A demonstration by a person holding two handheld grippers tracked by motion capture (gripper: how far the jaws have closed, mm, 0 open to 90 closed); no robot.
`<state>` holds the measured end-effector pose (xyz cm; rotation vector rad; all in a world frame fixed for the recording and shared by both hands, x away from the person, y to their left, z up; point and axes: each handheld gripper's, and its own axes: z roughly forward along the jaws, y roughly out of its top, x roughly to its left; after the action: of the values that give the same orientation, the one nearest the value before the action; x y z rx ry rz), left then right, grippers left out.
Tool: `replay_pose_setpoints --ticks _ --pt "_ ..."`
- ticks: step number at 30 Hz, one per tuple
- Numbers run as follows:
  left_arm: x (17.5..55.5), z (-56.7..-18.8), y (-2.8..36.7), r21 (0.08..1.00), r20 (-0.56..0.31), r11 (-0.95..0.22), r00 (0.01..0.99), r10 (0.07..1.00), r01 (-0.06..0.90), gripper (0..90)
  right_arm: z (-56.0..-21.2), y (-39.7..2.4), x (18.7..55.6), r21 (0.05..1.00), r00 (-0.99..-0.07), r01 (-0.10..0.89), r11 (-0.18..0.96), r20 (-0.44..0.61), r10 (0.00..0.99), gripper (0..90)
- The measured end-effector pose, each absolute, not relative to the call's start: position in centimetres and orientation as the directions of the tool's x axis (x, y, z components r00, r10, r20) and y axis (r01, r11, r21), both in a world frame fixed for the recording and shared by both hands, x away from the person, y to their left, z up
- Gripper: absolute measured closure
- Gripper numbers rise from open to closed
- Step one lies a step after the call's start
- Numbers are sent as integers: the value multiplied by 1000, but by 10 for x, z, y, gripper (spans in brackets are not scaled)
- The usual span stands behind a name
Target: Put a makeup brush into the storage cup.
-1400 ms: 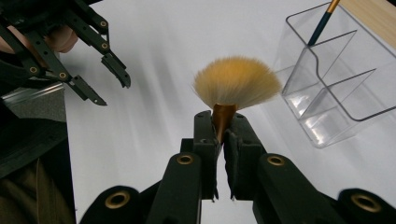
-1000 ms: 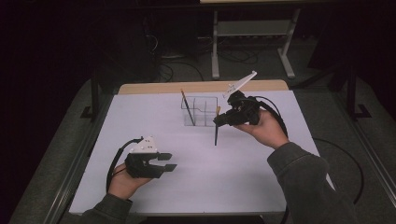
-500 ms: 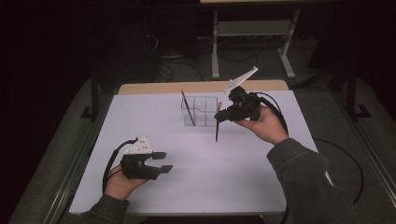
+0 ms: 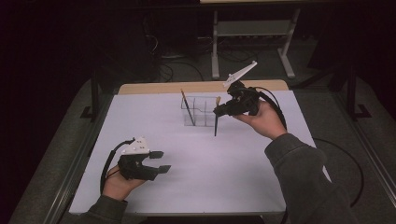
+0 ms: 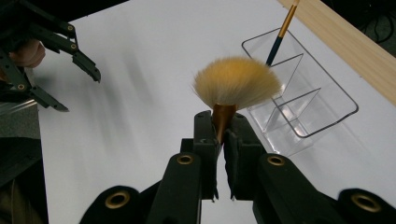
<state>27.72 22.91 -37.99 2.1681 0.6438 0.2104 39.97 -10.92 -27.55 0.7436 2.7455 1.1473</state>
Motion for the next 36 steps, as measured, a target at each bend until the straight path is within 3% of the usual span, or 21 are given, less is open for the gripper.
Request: replay_pose_setpoints --ticks 36 --pt "277 -377 235 788 -66 -495 849 524 366 343 -252 -91 440 696 -846 425 579 78 528 831"
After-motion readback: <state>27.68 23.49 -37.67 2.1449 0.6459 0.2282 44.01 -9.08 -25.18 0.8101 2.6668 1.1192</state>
